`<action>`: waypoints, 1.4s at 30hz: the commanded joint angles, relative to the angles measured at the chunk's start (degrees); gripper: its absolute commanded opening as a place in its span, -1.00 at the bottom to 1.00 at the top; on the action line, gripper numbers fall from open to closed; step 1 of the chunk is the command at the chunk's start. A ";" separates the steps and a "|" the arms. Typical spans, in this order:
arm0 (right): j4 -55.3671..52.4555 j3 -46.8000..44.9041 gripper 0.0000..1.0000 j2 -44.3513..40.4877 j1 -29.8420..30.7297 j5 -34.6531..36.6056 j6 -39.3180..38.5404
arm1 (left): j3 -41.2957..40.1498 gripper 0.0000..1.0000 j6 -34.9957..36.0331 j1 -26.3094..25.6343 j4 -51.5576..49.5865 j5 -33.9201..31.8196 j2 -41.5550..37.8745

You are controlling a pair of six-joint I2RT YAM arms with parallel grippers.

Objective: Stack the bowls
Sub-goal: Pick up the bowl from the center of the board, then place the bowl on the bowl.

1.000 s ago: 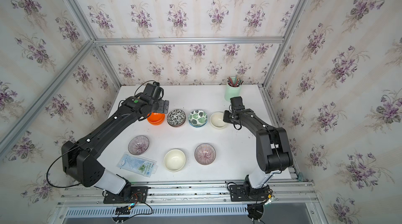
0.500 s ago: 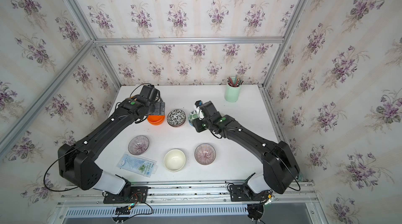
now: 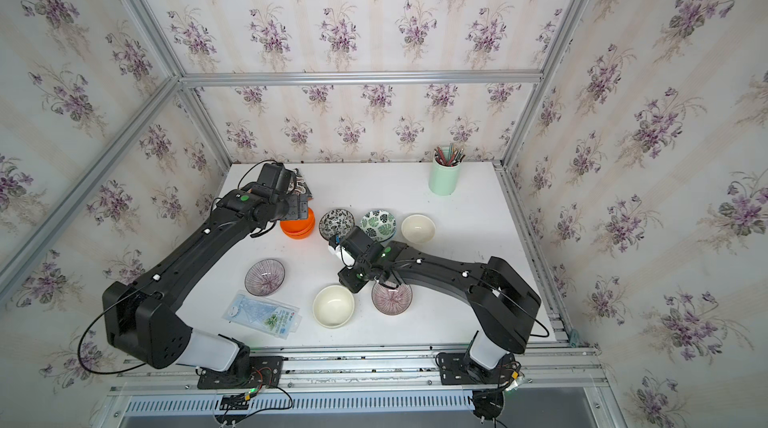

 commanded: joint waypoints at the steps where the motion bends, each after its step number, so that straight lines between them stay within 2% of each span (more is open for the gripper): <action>1: -1.39 -0.26 -0.07 0.77 1.19 0.52 -1.27 | 0.25 1.00 -0.44 0.19 -0.19 0.32 -0.14; 10: -2.19 0.64 -0.11 5.53 1.91 2.12 -1.19 | 0.07 1.00 -0.48 0.18 0.03 0.55 -0.37; 17: -1.19 0.97 -0.73 5.89 1.99 2.13 -0.80 | 0.37 1.00 -0.24 0.46 -0.08 0.48 -0.40; 20: -0.43 1.20 -0.85 4.08 1.86 1.53 -0.70 | 0.59 1.00 -0.23 0.55 0.06 0.66 -0.02; 25: 0.36 2.26 -0.92 -0.18 -0.73 -0.43 0.72 | 1.10 1.00 -0.42 0.57 0.14 1.05 0.13; 30: 0.02 3.57 -0.91 -6.86 -12.28 0.97 4.11 | 2.01 1.00 -0.47 0.67 0.14 1.48 0.34; 34: 1.07 2.34 -0.89 -10.76 -28.42 0.67 7.33 | 2.35 0.99 -0.50 0.67 0.35 2.19 0.69; 36: 0.52 1.90 -0.88 -11.17 -34.37 1.51 8.36 | 2.36 0.99 -0.52 0.55 0.40 2.39 0.83; 39: -0.69 1.24 -0.87 -10.06 -40.84 1.58 8.59 | 2.19 0.99 -0.50 0.65 0.61 2.56 0.90; 42: -0.57 -0.21 -0.88 -9.09 -44.80 2.10 8.63 | 1.92 0.99 -0.46 0.62 0.88 2.69 0.99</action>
